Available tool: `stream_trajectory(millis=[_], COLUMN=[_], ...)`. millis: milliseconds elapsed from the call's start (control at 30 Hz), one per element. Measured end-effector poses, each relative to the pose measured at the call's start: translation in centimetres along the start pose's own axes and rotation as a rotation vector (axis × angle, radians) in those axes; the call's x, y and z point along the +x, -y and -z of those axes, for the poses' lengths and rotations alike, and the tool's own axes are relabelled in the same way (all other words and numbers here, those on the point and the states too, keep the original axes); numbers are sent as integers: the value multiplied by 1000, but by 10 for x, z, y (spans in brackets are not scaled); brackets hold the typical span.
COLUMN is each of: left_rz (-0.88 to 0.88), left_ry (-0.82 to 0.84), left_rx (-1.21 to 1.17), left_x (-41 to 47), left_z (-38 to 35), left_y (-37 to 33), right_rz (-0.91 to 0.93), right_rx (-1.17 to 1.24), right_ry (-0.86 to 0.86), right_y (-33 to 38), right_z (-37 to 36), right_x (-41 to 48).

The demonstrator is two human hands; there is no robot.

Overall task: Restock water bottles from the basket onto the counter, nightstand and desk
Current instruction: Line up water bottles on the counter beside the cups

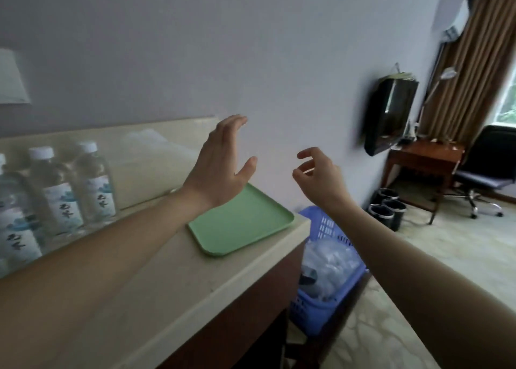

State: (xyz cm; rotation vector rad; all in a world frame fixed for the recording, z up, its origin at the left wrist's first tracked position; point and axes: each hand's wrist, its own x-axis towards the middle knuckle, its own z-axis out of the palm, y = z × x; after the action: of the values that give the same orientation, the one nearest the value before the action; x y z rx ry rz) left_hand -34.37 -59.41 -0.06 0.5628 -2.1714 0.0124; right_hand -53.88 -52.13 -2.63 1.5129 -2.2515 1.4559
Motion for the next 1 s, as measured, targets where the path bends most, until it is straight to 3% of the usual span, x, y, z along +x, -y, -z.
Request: stream_trajectory(millis=[300, 567, 733, 1000], left_rz=[-2, -9, 81, 177], left_ry=[147, 405, 565, 701], left_rx=[-231, -203, -130, -56], left_x=[53, 73, 85, 97], left_z=[-155, -268, -313, -359], left_y=[-125, -209, -222, -192], right_rz=[-220, -312, -353, -306], right_rx=[-169, -308, -341, -322], right_ry=[-104, -80, -52, 94], right_y=[-148, -261, -306, -341], right_z=[147, 244, 268, 232], right_x=[-5, -17, -14, 16])
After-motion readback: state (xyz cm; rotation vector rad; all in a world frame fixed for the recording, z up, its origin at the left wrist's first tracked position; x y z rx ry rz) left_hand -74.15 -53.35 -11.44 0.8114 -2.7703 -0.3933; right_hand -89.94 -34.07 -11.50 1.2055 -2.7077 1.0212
